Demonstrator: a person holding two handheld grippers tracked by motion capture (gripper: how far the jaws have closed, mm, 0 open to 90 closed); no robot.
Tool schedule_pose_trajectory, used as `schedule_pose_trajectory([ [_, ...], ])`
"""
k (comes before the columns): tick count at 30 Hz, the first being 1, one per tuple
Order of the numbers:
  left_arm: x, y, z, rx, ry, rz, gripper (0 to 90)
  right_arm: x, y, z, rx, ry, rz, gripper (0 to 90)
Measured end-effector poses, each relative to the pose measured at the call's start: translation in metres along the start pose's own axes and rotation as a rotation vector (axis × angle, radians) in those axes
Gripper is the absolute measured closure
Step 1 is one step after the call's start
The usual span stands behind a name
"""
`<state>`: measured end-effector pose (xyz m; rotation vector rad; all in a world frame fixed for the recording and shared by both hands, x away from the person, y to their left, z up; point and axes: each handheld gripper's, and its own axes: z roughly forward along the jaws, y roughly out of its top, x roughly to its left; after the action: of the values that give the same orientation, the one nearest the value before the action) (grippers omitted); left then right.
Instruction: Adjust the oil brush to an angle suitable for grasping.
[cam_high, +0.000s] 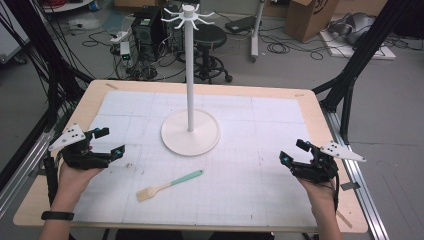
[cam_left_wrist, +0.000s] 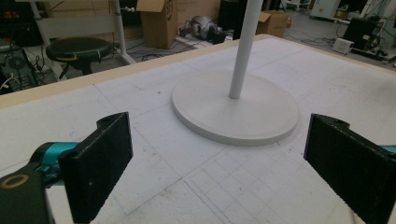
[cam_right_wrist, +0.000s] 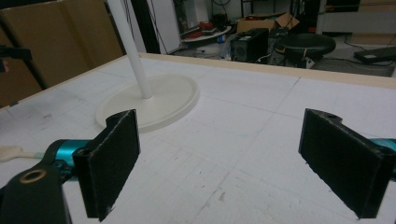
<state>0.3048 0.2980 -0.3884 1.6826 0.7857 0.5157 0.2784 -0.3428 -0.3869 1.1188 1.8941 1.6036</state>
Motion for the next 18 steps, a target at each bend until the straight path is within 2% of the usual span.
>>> schedule_pose_trajectory([
  [2,0.0006,-0.0005,0.0,-0.003,-0.002,-0.011,8.6,0.0007,-0.0014,0.0012,0.008,0.0,-0.005,11.7],
  [8,0.0007,-0.0028,0.0046,0.008,-0.012,0.001,8.7,0.0012,-0.0042,-0.0008,0.018,0.0,-0.015,11.7],
  [13,0.0018,-0.004,0.0078,0.008,-0.03,-0.005,8.8,-0.0013,-0.0071,-0.0053,0.021,0.003,-0.007,11.7],
  [18,0.0036,-0.0042,0.0079,0.007,-0.029,0.006,8.7,-0.0047,-0.0092,-0.0046,0.019,0.008,0.008,11.7],
])
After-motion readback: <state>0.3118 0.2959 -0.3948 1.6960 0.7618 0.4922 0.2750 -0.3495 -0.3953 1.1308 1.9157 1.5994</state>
